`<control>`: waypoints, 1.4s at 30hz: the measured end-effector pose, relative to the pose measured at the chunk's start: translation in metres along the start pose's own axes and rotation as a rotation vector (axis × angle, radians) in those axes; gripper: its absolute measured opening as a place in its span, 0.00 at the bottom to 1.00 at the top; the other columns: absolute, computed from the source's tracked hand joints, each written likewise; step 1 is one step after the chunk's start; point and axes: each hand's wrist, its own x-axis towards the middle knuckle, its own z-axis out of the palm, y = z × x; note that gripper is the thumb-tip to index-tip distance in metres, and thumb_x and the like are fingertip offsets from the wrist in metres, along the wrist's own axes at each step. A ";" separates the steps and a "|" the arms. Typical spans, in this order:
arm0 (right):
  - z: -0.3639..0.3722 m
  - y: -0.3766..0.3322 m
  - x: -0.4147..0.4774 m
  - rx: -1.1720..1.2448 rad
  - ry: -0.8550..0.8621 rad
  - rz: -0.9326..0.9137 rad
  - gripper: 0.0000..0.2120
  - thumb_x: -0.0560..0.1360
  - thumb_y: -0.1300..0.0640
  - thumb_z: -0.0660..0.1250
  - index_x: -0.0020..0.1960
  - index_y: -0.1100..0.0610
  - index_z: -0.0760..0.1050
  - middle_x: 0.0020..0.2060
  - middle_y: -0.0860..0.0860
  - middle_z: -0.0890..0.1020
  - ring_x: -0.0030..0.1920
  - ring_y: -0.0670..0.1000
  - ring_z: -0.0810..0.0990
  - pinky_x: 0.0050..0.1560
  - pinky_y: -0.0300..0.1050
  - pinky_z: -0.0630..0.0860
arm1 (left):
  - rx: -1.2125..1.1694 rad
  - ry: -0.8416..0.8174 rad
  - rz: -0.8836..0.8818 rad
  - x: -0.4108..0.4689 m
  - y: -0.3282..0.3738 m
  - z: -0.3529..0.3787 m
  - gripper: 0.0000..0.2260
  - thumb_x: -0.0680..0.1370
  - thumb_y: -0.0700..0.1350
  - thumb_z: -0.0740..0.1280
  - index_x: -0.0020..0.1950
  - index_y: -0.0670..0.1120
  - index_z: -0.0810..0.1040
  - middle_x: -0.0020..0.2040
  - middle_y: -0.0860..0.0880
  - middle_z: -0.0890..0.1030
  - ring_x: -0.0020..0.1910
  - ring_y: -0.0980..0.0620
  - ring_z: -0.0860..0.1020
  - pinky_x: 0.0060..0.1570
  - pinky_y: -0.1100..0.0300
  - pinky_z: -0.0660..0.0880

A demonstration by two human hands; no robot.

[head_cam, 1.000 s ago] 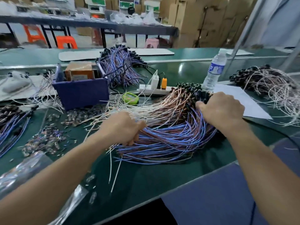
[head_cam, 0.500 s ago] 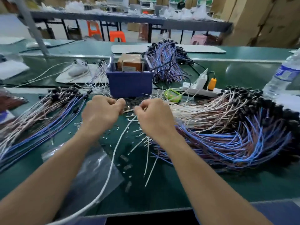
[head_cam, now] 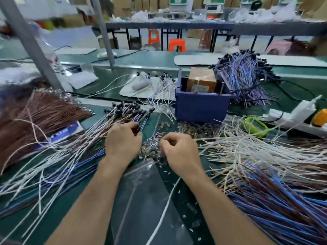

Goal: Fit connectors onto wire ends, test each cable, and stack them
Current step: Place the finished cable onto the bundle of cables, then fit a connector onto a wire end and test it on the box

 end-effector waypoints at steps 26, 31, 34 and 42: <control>-0.003 0.003 0.002 -0.024 -0.014 0.032 0.08 0.74 0.54 0.69 0.37 0.49 0.82 0.31 0.44 0.83 0.33 0.45 0.81 0.38 0.44 0.76 | -0.118 -0.025 0.195 0.016 0.015 0.015 0.16 0.77 0.53 0.74 0.64 0.55 0.79 0.46 0.54 0.83 0.47 0.48 0.81 0.46 0.56 0.73; -0.005 0.004 0.002 -0.026 -0.015 0.046 0.08 0.75 0.55 0.71 0.37 0.49 0.82 0.31 0.45 0.83 0.32 0.46 0.81 0.37 0.43 0.75 | -0.030 -0.027 0.148 0.016 0.003 0.009 0.07 0.76 0.57 0.73 0.50 0.56 0.84 0.42 0.56 0.85 0.43 0.50 0.81 0.43 0.57 0.75; -0.005 0.005 0.002 -0.002 -0.020 0.059 0.08 0.75 0.56 0.71 0.37 0.50 0.82 0.30 0.46 0.84 0.30 0.45 0.79 0.32 0.38 0.74 | -0.017 0.093 0.077 0.019 0.008 0.003 0.05 0.77 0.57 0.72 0.46 0.58 0.86 0.37 0.55 0.84 0.37 0.48 0.77 0.38 0.58 0.71; -0.006 0.002 0.000 0.108 -0.036 0.086 0.09 0.74 0.58 0.70 0.36 0.50 0.82 0.29 0.48 0.84 0.27 0.43 0.76 0.30 0.39 0.72 | 0.011 0.336 0.062 0.011 0.011 -0.011 0.09 0.79 0.53 0.70 0.41 0.56 0.86 0.23 0.59 0.65 0.25 0.50 0.64 0.30 0.65 0.54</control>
